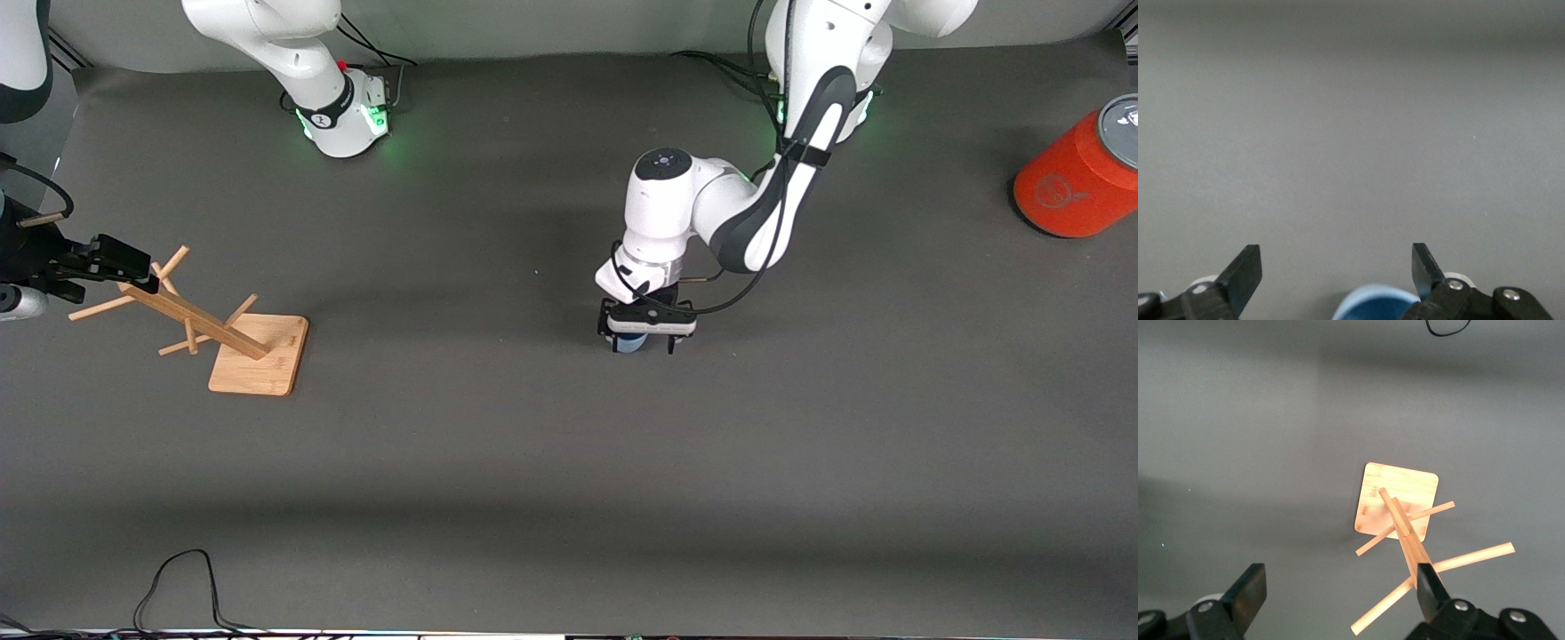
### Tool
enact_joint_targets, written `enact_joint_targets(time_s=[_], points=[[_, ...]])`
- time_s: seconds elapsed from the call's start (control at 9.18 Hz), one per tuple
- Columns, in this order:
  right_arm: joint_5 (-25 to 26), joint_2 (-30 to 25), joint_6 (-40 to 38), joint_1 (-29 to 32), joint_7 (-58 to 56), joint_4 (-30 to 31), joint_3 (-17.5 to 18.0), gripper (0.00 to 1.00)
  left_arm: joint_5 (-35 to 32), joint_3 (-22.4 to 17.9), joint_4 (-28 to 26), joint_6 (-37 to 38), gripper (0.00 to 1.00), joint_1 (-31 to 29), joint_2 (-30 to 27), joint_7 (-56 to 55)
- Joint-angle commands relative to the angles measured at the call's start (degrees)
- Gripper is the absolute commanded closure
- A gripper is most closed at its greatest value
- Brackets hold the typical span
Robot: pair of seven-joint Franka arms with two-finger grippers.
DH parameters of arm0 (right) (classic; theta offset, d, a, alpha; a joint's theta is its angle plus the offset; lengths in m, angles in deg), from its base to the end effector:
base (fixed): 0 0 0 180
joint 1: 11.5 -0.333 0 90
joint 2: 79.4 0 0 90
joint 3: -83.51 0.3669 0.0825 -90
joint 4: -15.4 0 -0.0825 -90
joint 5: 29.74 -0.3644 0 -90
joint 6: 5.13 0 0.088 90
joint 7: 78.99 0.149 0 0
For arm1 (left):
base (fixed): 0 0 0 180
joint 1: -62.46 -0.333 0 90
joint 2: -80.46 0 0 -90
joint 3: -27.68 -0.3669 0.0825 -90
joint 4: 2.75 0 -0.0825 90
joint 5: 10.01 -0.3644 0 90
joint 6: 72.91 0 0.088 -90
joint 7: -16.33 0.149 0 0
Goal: Rotate and upright cup with both arms
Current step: 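Rotate the cup upright with the left gripper and set it down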
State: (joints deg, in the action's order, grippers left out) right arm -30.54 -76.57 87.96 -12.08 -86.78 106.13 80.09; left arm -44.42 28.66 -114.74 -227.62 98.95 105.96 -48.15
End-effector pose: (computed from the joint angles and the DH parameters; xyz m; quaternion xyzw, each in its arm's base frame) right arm 0.5555 -0.0247 0.6054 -0.9991 -0.0428 0.0035 0.0058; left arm 0.5233 -0.4114 0.2977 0.9762 -0.0167 0.2161 0.0099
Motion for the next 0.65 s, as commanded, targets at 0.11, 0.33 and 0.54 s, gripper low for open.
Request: enact_joint_targets(time_s=[0.11, 0.33, 0.54], points=[[-0.2, 0.2, -0.6, -0.1, -0.6, -0.3, -0.3, 0.0, 15.1, 1.4, 11.9, 17.4, 0.0, -1.2, -0.7, 19.9], [-0.1, 0.2, -0.6, -0.1, -0.6, -0.3, -0.2, 0.0, 23.3, 1.3, 20.1, 28.3, 0.0, -5.0, -0.7, 30.5], [-0.1, 0.2, -0.6, -0.1, -0.6, -0.3, -0.2, 0.0, 27.3, 1.3, 27.4, 39.6, 0.0, -9.7, -0.8, 39.0]])
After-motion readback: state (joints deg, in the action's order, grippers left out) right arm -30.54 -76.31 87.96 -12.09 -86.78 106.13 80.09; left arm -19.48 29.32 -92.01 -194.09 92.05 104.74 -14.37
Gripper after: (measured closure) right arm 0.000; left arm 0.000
